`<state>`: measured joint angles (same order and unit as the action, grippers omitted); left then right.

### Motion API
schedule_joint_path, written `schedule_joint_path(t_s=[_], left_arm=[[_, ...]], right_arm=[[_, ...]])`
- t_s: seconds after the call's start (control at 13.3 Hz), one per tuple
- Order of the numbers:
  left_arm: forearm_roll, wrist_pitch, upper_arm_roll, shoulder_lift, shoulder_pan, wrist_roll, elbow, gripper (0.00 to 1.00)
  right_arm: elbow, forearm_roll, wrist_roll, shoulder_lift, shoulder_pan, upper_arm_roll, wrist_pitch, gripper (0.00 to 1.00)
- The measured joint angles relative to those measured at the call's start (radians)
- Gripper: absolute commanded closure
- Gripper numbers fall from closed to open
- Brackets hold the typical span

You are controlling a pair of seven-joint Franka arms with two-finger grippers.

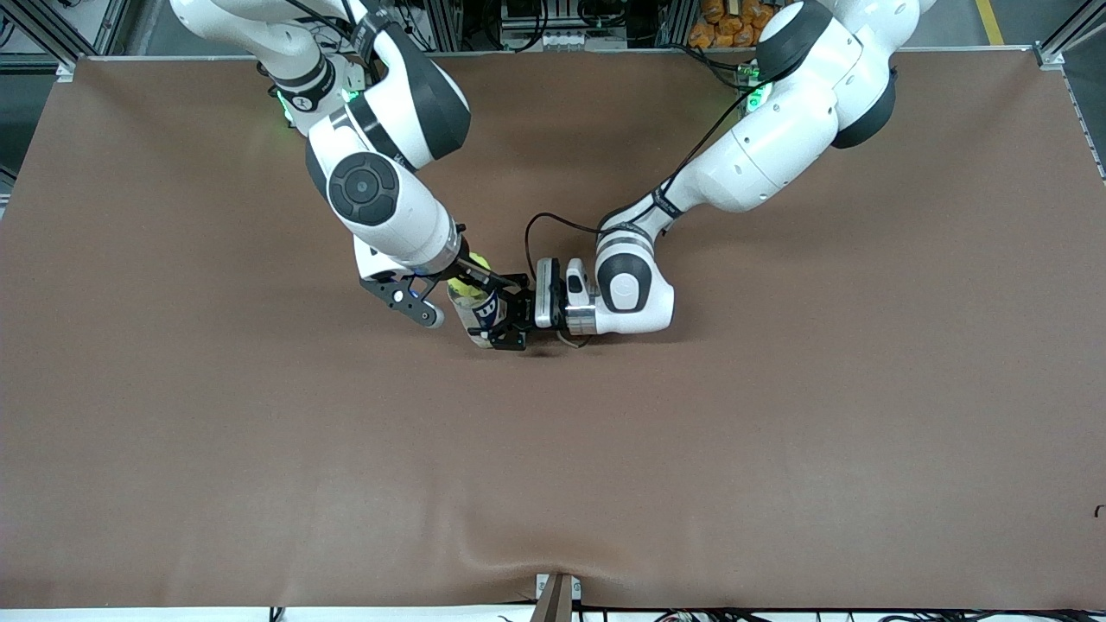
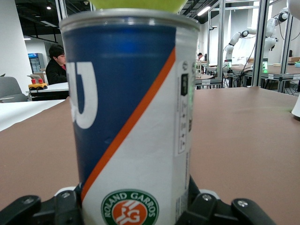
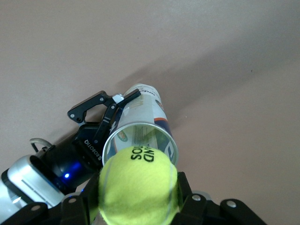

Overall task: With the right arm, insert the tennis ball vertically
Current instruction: 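Lower the ball into the can and open the right gripper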

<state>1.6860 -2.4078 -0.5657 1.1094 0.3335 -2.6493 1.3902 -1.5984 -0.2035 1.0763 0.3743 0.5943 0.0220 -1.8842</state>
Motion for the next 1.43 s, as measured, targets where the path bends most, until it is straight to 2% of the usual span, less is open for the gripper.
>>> schedule_joint_path(t_s=[0.08, 0.68, 0.75, 0.83, 0.9, 1.13, 1.28, 1.43], left_arm=[[0.0, 0.0, 0.0, 0.0, 0.0, 0.0, 0.0, 0.26], [0.001, 0.0, 0.0, 0.0, 0.0, 0.0, 0.0, 0.25], [0.001, 0.0, 0.0, 0.0, 0.0, 0.0, 0.0, 0.22], [0.001, 0.0, 0.0, 0.0, 0.001, 0.0, 0.0, 0.05], [0.001, 0.0, 0.0, 0.0, 0.001, 0.0, -0.001, 0.0], [0.001, -0.001, 0.001, 0.002, 0.004, -0.001, 0.0, 0.0], [0.001, -0.001, 0.001, 0.007, 0.008, -0.002, 0.0, 0.0], [0.001, -0.001, 0.001, 0.01, 0.009, -0.002, 0.0, 0.0]], right_arm=[[0.0, 0.0, 0.0, 0.005, 0.0, 0.001, 0.0, 0.0], [0.002, 0.0, 0.0, 0.018, -0.003, 0.005, -0.003, 0.0], [0.007, 0.001, -0.001, 0.017, -0.009, 0.008, -0.003, 0.0], [0.015, 0.001, -0.006, 0.016, -0.021, 0.011, -0.004, 0.0], [0.028, 0.001, -0.015, 0.015, -0.04, 0.012, -0.004, 0.0], [0.069, -0.002, -0.047, 0.01, -0.081, 0.011, 0.048, 0.0], [0.069, 0.011, -0.048, 0.012, -0.048, 0.001, 0.089, 0.0], [0.059, 0.073, -0.04, 0.02, 0.004, -0.001, 0.119, 0.0]])
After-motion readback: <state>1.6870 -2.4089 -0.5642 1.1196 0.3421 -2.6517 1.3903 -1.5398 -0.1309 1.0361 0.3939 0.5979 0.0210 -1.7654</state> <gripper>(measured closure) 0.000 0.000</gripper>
